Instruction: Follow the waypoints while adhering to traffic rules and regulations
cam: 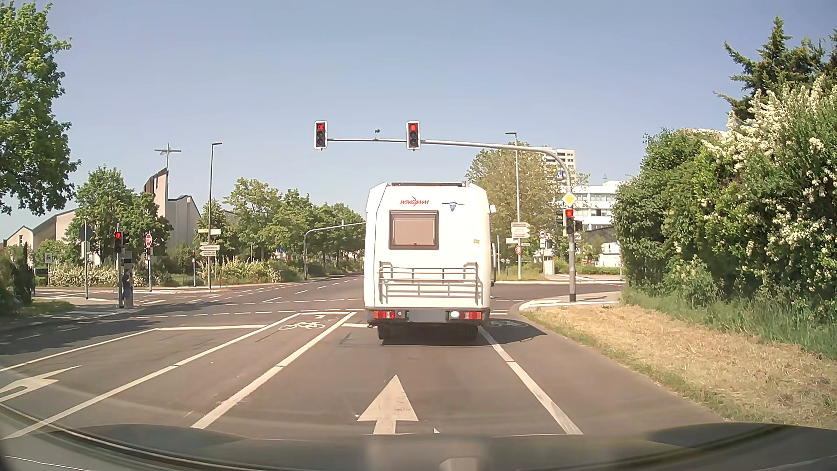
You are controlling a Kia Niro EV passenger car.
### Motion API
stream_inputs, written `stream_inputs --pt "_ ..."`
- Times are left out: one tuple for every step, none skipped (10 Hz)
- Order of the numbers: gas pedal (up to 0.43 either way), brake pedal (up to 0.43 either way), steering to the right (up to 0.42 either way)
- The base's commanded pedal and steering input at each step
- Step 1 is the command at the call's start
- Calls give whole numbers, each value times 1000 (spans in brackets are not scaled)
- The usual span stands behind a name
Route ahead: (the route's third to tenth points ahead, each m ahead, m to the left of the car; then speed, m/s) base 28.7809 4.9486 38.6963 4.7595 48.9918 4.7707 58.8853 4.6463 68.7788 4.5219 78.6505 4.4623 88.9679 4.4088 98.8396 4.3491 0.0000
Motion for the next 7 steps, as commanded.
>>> stream_inputs --pt "0 293 5" --pt "0 293 5" --pt "0 293 5" --pt "0 293 5" --pt "0 293 5" --pt "0 293 5" --pt "0 293 5"
